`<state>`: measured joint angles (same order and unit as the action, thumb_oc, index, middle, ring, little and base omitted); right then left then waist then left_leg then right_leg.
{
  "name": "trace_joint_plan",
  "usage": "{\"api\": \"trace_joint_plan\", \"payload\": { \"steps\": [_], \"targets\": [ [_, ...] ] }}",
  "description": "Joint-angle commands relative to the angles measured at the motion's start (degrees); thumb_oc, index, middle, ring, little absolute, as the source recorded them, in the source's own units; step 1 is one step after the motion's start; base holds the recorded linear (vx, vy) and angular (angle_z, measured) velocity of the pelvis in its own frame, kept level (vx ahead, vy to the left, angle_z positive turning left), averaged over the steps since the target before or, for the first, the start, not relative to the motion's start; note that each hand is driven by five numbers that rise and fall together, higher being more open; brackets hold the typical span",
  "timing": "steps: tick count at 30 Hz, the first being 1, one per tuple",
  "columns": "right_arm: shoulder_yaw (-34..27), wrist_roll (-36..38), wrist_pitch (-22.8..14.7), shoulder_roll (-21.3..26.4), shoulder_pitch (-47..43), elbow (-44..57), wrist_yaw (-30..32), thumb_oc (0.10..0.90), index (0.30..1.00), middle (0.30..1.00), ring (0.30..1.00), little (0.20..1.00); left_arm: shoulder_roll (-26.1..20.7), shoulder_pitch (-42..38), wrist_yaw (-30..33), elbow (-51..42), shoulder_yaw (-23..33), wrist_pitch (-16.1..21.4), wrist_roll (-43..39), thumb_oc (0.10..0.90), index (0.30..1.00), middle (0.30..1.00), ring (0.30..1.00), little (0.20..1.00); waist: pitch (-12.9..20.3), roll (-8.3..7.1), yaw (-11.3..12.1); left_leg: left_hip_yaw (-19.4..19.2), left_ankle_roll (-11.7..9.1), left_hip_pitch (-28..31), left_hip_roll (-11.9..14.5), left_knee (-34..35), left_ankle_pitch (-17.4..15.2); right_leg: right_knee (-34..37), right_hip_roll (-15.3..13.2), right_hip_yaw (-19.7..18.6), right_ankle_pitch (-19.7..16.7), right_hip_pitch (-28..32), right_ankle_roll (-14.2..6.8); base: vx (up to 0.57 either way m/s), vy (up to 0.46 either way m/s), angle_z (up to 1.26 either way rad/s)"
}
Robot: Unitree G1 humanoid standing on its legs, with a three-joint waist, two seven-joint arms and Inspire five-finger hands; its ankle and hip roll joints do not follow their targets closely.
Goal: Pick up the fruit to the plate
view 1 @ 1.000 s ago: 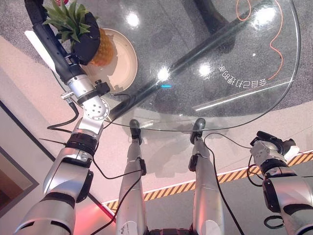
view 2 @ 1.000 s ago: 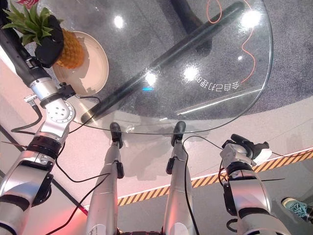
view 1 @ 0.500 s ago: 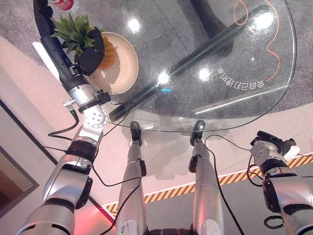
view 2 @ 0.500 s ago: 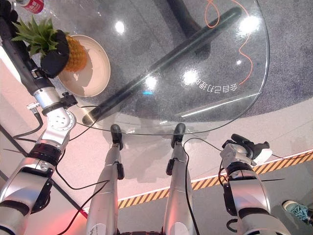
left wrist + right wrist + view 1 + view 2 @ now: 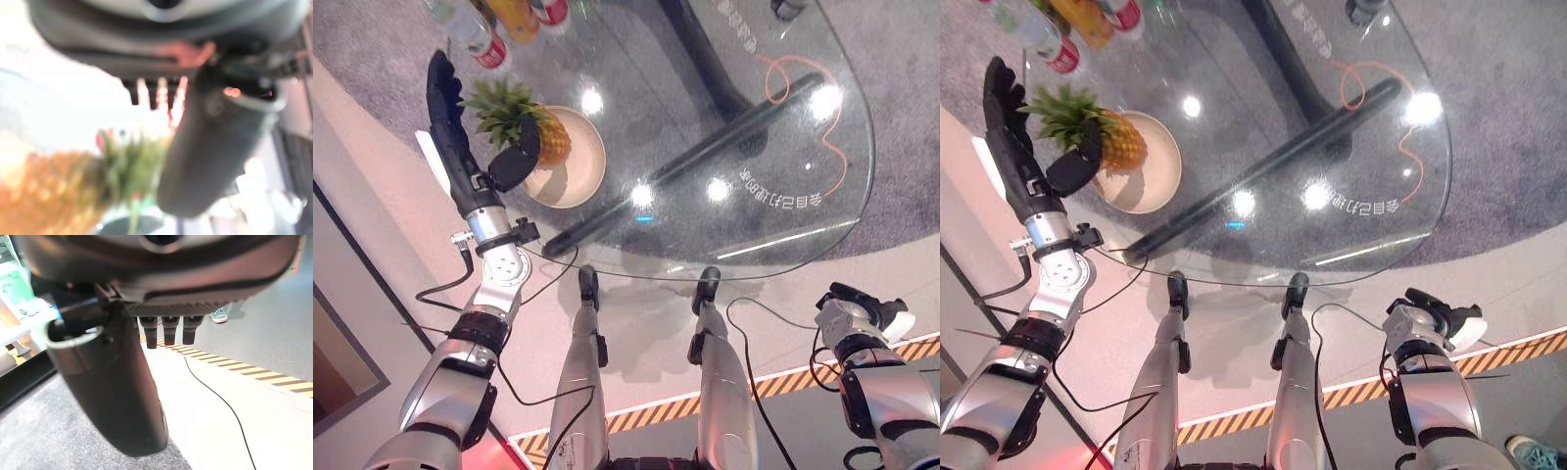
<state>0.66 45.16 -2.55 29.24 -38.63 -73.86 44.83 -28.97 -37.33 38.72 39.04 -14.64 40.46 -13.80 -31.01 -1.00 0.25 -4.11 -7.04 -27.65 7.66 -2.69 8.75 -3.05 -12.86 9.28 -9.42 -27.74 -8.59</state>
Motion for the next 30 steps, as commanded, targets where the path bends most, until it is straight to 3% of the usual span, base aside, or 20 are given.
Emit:
{"api": "trace_joint_plan", "payload": {
  "steps": [1,8,22,26,30],
  "targets": [
    [-0.9,-1.2,-2.1,3.0,3.2,-3.2,0.8,0.8,0.9,0.9,0.9,0.9,-1.2,-3.3,-1.9,-4.0,3.2,6.0,-1.3,0.8,0.9,0.9,0.9,0.9,1.2,-1.47,2.1,-0.8,0.8,1.4,-1.4,-4.4,-8.3,-1.9,-0.4,1.1,3.3,1.1,-2.1,0.03,0.005,0.0],
    [-1.8,-1.3,-2.0,2.5,6.1,-3.5,0.0,0.8,0.9,0.9,0.9,0.9,-0.8,0.0,-3.7,-5.8,2.8,5.1,-1.6,0.8,0.9,0.9,0.9,0.9,1.4,-1.22,2.4,-1.2,0.8,6.9,-1.1,-3.5,-8.7,-0.8,-0.5,0.9,3.9,6.8,-1.9,0.04,-0.003,0.0],
    [-3.0,-3.5,-2.6,0.9,13.9,-3.0,-1.1,0.8,0.9,0.9,0.9,0.9,-1.3,6.3,-4.7,-11.4,4.8,3.9,-2.3,0.8,0.9,0.9,0.9,0.9,7.1,-0.1,2.3,-1.7,0.6,13.8,-1.0,0.2,-8.4,1.8,-0.4,0.5,4.6,13.9,-1.5,0.07,0.011,-0.01],
    [-4.1,-4.9,-4.8,0.4,19.8,-2.1,-5.3,0.8,0.9,0.9,0.9,0.9,-1.0,11.1,-4.6,-14.1,6.3,1.6,-0.5,0.8,0.9,0.9,0.9,0.9,10.3,0.28,2.5,-1.6,0.4,17.3,-0.9,2.7,-7.3,3.8,-0.3,0.8,4.3,18.0,-1.6,0.11,0.002,0.0],
    [-5.5,-7.8,-7.1,-0.8,26.4,-0.5,-12.0,0.8,0.9,0.9,0.9,0.9,-1.9,17.5,-9.9,-12.4,10.4,-2.0,-4.4,0.8,0.9,0.9,0.9,0.9,15.4,0.07,1.9,-1.9,0.1,21.3,-0.3,4.1,-6.5,5.0,-0.4,0.6,4.1,22.2,-1.7,0.22,0.011,0.01]
  ]
}}
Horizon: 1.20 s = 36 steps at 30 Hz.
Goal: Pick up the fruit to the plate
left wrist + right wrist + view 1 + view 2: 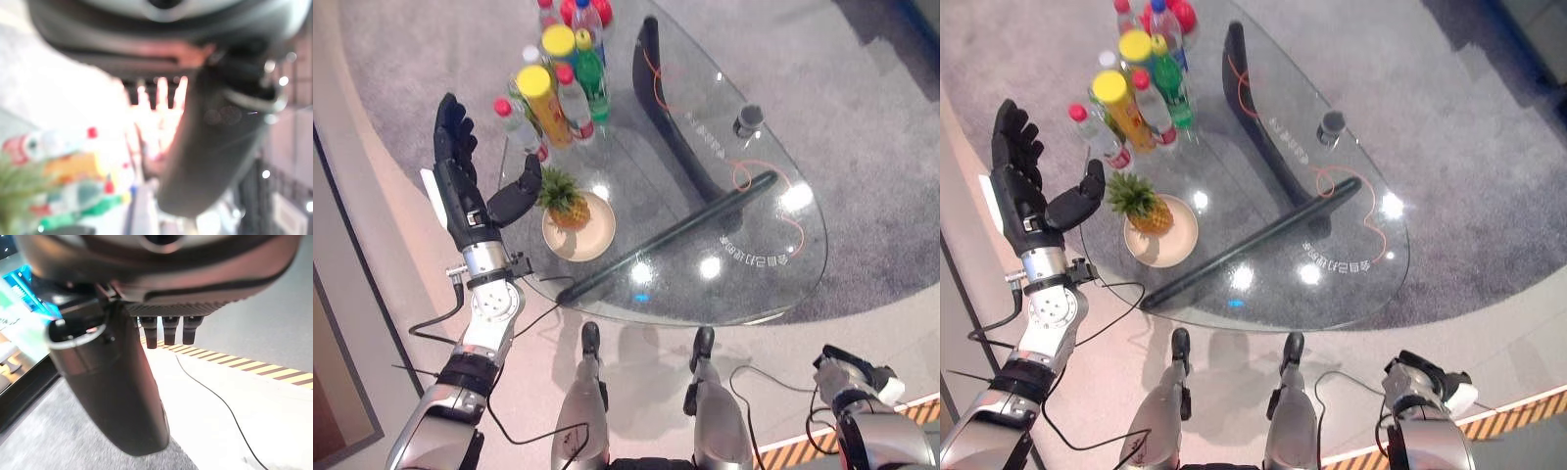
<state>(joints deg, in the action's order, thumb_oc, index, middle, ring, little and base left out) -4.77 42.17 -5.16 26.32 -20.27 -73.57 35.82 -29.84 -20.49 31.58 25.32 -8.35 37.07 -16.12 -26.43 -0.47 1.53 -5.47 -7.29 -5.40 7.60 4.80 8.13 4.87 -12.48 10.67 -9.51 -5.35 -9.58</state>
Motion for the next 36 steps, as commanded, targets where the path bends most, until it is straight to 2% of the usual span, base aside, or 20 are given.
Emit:
{"api": "trace_joint_plan", "payload": {
  "steps": [1,5,7,8,11,16,18,22,25,27,31,36],
  "targets": [
    [-0.5,-6.0,-4.7,1.9,9.7,-0.6,-5.0,0.8,0.9,0.9,0.9,0.9,-0.9,2.2,-5.1,2.7,5.5,-0.3,-4.8,0.8,0.9,0.9,0.9,0.9,12.5,-0.39,0.4,-0.8,0.3,0.5,0.0,-2.9,-5.8,-2.7,-0.7,-0.8,4.2,1.0,-0.7,0.27,0.05,-0.06],
    [-1.6,-9.6,-4.1,1.5,12.9,-0.3,-9.3,0.8,0.9,0.9,0.9,0.9,0.5,5.9,-13.5,8.0,8.7,-6.2,-11.9,0.8,0.9,0.9,0.9,0.9,15.5,-0.25,0.0,-1.4,0.2,3.4,0.2,-2.2,-5.9,-2.2,-0.8,-0.8,4.3,3.6,-0.8,0.18,0.032,0.01],
    [-2.0,-11.7,-2.9,0.9,15.0,-0.4,-13.0,0.8,0.9,0.9,0.9,0.9,1.7,8.5,-18.7,12.6,10.3,-9.8,-15.7,0.8,0.9,0.9,0.9,0.9,17.4,-0.07,-0.3,-1.8,0.2,5.4,0.5,-1.6,-5.9,-1.7,-0.9,-0.6,4.2,5.3,-1.0,0.25,0.043,-0.01],
    [-1.9,-13.0,-1.0,0.5,16.2,-0.6,-16.3,0.8,0.9,0.9,0.9,0.9,2.4,10.3,-22.2,15.9,11.2,-12.7,-17.9,0.8,0.9,0.9,0.9,0.9,18.6,0.03,-0.4,-2.0,0.1,6.6,0.6,-1.3,-6.0,-1.2,-0.8,-0.6,4.2,6.4,-1.0,0.2,0.039,-0.03],
    [-1.6,-16.2,0.9,0.8,17.0,-1.9,-20.0,0.8,0.9,0.9,0.9,0.9,3.0,12.2,-25.6,20.9,12.5,-15.3,-19.5,0.8,0.9,0.9,0.9,0.9,19.6,0.19,-0.5,-2.1,0.2,8.3,0.6,-0.8,-6.3,-0.8,-0.7,-0.5,4.3,7.9,-1.1,0.13,0.037,-0.05],
    [2.0,-23.4,3.3,-0.1,18.3,-4.5,-25.8,0.8,0.9,0.9,0.9,0.9,2.7,15.6,-29.6,32.6,13.0,-22.2,-12.1,0.8,0.9,0.9,0.9,0.9,21.2,0.37,-0.8,-1.7,0.4,10.4,0.7,-0.5,-6.9,-1.0,-0.2,-0.9,5.3,9.6,-0.7,0.09,0.04,-0.02],
    [2.9,-24.9,3.9,-0.6,18.5,-5.0,-27.4,0.8,0.9,0.9,0.9,0.9,3.0,16.4,-31.9,36.0,12.4,-23.5,-10.6,0.8,0.9,0.9,0.9,0.9,21.4,0.41,-0.9,-1.4,0.5,10.8,0.8,-0.3,-7.0,-1.0,0.0,-1.2,5.5,9.9,-0.6,0.04,0.031,0.0],
    [5.9,-28.4,6.4,-2.2,18.0,-6.5,-31.1,0.8,0.9,0.9,0.9,0.9,5.4,18.3,-37.8,45.7,8.7,-27.7,-3.5,0.8,0.9,0.9,0.9,0.9,22.0,0.45,-1.0,-1.1,0.8,11.5,0.8,-0.2,-7.2,-1.1,0.4,-1.3,6.1,10.6,-0.5,0.02,0.025,-0.01],
    [7.3,-31.1,7.9,-2.6,17.5,-7.2,-32.4,0.8,0.9,0.9,0.9,0.9,6.1,18.6,-37.0,48.9,6.8,-31.1,1.2,0.8,0.9,0.9,0.9,0.9,22.1,0.53,-1.1,-1.2,0.8,11.9,0.9,-0.2,-7.4,-1.3,0.5,-1.1,6.4,10.9,-0.4,0.0,0.0,0.0],
    [8.6,-31.9,9.4,-3.0,16.8,-7.2,-32.6,0.8,0.9,0.9,0.9,0.9,6.3,18.6,-39.2,50.8,5.4,-35.4,3.6,0.8,0.9,0.9,0.9,0.9,22.1,0.63,-1.3,-1.4,0.8,12.3,1.0,-0.1,-7.4,-1.3,0.6,-1.1,6.5,11.2,-0.3,0.01,0.038,0.0],
    [10.2,-34.7,11.8,-3.9,15.9,-8.0,-33.2,0.8,0.9,0.9,0.9,0.9,8.2,18.2,-40.9,53.2,3.2,-40.6,5.8,0.8,0.9,0.9,0.9,0.9,22.3,0.72,-1.3,-1.7,0.9,13.1,1.0,0.1,-7.7,-0.6,0.5,-0.6,6.3,12.0,-0.4,0.01,0.034,0.0],
    [12.2,-37.2,13.8,-5.6,15.3,-8.2,-34.4,0.8,0.9,0.9,0.9,0.9,9.9,17.4,-41.8,54.2,1.6,-43.7,6.4,0.8,0.9,0.9,0.9,0.9,22.9,0.5,-1.0,-2.0,0.7,13.0,1.2,0.2,-8.0,0.1,0.2,0.2,5.9,12.1,-0.7,0.0,0.0,0.0]
  ]
}}
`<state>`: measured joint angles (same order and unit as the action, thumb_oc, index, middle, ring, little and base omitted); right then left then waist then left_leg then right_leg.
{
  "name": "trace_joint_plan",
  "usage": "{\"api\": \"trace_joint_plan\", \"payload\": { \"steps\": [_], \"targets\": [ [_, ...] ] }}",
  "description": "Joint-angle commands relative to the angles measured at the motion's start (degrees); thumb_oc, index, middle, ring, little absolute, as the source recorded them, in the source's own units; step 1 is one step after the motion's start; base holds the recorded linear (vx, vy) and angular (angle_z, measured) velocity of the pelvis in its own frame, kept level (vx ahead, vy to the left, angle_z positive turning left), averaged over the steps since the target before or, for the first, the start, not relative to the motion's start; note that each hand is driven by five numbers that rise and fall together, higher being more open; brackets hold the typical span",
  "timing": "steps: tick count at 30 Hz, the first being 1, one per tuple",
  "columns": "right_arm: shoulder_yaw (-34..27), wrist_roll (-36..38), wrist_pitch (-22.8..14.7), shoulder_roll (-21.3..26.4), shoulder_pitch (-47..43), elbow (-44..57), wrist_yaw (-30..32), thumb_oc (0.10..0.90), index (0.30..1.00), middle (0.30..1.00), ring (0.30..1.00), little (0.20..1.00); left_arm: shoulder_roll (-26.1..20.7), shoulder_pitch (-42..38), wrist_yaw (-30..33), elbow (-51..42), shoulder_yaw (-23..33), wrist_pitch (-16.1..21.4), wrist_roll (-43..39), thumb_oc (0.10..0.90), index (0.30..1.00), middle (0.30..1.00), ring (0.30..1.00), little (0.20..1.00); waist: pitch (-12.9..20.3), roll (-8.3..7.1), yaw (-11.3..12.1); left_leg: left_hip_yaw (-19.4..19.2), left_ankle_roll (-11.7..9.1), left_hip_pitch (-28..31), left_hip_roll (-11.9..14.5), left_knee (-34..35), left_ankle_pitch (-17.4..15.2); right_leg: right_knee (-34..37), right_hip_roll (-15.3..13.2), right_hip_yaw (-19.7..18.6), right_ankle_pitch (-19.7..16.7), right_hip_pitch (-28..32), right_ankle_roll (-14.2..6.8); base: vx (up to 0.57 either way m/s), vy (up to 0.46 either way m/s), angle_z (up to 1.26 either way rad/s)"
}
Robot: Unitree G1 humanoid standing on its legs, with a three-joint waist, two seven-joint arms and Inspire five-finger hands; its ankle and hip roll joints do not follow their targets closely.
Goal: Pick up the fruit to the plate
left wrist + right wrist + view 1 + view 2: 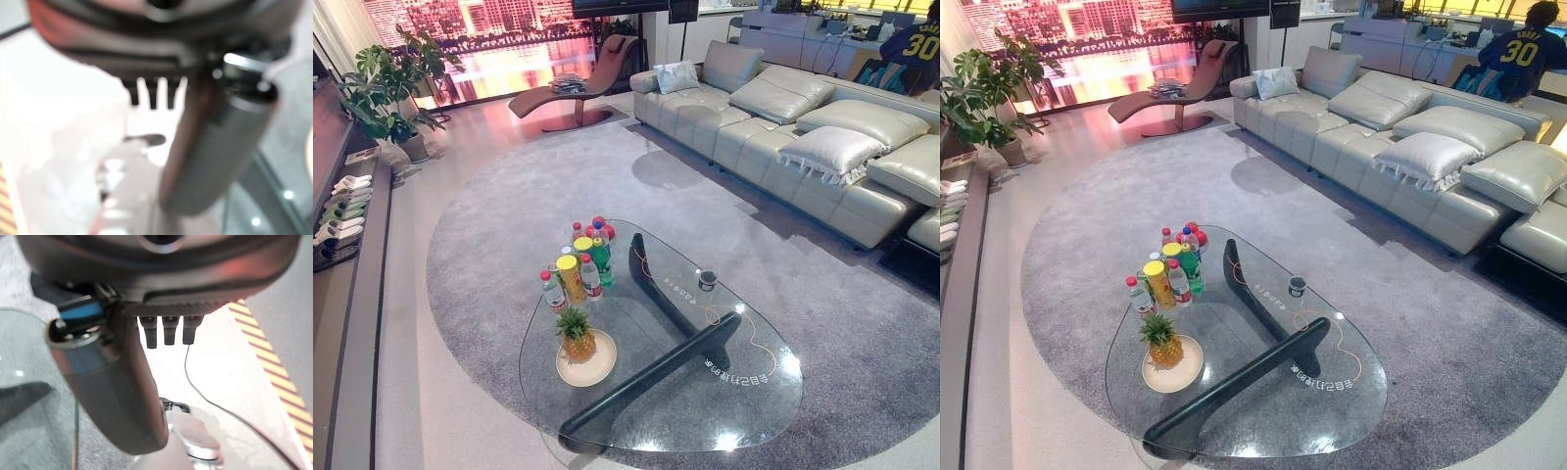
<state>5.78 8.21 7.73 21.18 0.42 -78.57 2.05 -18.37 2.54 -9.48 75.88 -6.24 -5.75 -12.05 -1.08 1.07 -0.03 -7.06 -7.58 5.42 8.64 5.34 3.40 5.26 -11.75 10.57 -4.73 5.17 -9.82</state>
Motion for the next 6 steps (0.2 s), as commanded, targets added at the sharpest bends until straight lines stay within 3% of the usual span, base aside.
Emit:
{"api": "trace_joint_plan", "payload": {
  "steps": [1,6],
  "targets": [
    [1.8,-3.4,1.0,-0.6,-5.4,-3.1,-0.9,0.8,0.9,0.9,0.9,0.9,-1.5,-5.6,-0.8,3.8,-0.5,-1.1,2.6,0.8,0.9,0.9,0.9,0.9,-2.5,-1.09,0.6,-0.5,0.9,2.1,0.2,-0.3,-3.2,-0.3,-0.6,0.3,1.1,1.5,-0.5,0.0,0.0,0.0],
    [3.0,-3.9,1.8,-1.2,-5.5,-2.5,-1.8,0.8,0.9,0.9,0.9,0.9,-1.3,-5.9,-2.2,4.2,-0.7,-1.6,3.6,0.8,0.9,0.9,0.9,0.9,-2.5,-1.21,0.5,-0.9,0.9,2.1,0.3,-0.3,-3.3,-0.3,-0.8,0.4,0.9,1.2,-0.7,0.0,0.0,0.0]
  ]
}}
